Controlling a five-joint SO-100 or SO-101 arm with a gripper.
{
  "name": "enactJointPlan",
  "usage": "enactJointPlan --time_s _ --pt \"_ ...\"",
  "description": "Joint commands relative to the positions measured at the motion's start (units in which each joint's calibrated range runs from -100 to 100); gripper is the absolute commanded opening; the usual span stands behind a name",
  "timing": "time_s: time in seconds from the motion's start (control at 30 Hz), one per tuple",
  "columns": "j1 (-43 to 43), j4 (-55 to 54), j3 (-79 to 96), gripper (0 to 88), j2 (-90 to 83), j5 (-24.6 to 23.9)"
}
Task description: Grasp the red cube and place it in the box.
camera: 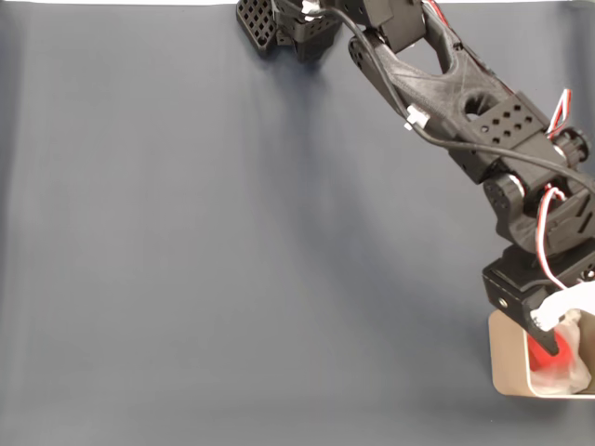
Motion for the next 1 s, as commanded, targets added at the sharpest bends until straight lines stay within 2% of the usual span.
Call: enactJointPlan --time_s 0.0,0.97 --pt "-0.22 0.68 -3.18 44.9 -1.51 1.17" --pt "-0.07 -0.39 -5.28 45.9 -0.73 0.93"
